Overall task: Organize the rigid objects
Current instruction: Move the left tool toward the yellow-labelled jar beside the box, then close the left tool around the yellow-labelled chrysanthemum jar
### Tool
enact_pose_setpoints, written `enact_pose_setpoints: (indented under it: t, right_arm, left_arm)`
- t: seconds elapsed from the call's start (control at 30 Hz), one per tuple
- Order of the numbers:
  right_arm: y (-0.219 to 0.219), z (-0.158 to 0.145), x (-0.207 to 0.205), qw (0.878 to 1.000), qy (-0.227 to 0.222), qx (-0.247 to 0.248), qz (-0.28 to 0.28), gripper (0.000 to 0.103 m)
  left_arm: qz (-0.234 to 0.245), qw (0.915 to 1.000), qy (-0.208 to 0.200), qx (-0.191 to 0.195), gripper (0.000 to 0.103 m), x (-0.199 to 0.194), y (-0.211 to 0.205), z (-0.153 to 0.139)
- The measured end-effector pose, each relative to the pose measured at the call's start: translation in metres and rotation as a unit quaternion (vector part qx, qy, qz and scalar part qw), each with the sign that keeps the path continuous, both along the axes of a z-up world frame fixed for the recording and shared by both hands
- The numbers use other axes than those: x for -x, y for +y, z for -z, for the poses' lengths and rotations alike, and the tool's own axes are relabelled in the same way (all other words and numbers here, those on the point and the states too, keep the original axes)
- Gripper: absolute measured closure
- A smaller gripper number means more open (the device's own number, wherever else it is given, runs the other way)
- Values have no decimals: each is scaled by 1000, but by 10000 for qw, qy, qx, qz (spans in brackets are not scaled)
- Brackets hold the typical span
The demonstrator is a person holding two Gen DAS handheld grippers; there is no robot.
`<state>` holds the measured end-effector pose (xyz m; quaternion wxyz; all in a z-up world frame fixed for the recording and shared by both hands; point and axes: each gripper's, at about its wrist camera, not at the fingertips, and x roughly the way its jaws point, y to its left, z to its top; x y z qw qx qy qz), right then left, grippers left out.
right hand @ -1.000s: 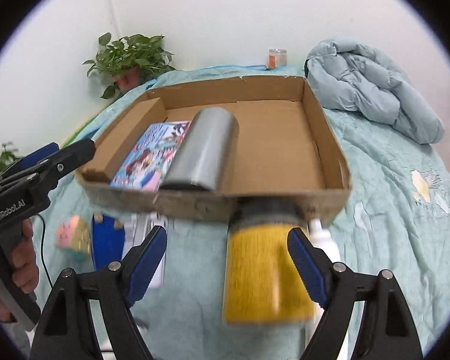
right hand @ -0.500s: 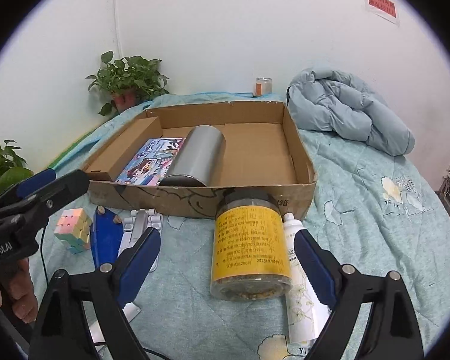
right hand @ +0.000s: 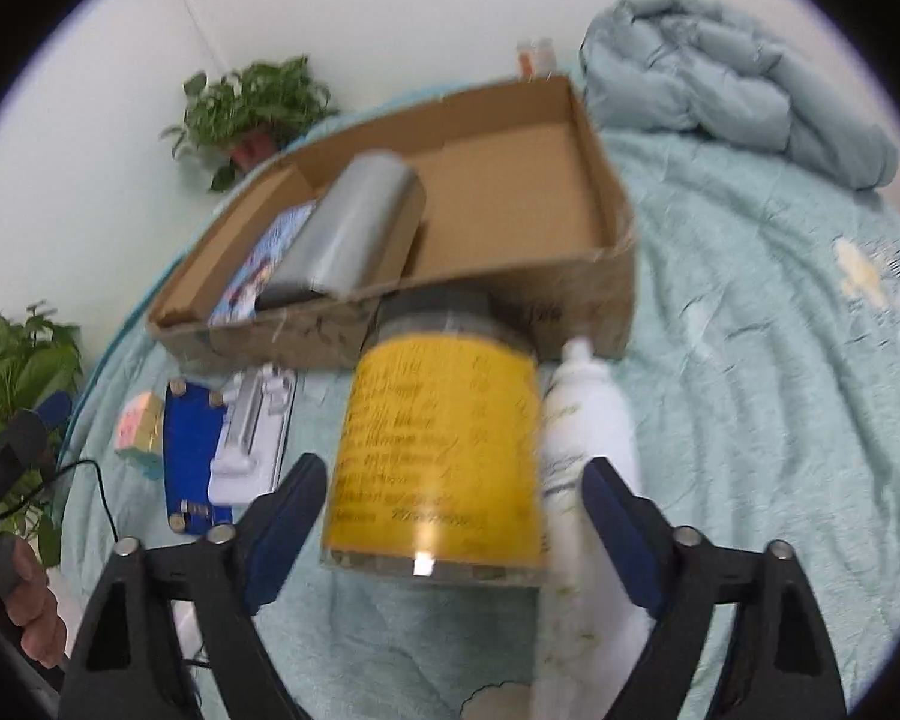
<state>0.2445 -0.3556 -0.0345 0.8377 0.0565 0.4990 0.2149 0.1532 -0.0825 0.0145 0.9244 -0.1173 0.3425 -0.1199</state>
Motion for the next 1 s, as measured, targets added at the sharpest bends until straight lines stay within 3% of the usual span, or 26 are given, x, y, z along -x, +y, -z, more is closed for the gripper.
enact_pose_setpoints:
  t: [0.07,0.23,0.4,0.53,0.63,0.8,0.9,1.0]
  right_arm:
    - [10,2,4,9999,-24,21,-131,25]
    - [29,-13,35,9970,-213,685,-296,26]
    - [34,-15,73,9957,14,829,-412,24]
    - [23,-19,82,9953,551,-34,-792,24]
    - [-1,-18,68,9930,883,-598,-516,24]
    - [-7,7,52,9841,1415,-999,-399,27]
    - [8,5,56,9885,1175,-807,-500,25]
    - [19,10,54,9886,1160,-777,-557,21]
  left_arm:
    - [161,9991,244,308,1,-5,2,4]
    - [600,9927,762,710,1,-16,-3,12]
    - [1221,9752,1291,1316,1,-27,-23,32]
    - [1450,9642,1743,1373,2,-35,-42,53]
    - [1588,9576,1926,1440,2,-38,-52,64]
    - [1652,9535,2060,1453,3,-47,-65,73]
    - [1746,9493,2237,1352,10,-54,-73,82]
    - [1603,9527,2294,1187,14,-57,-75,89]
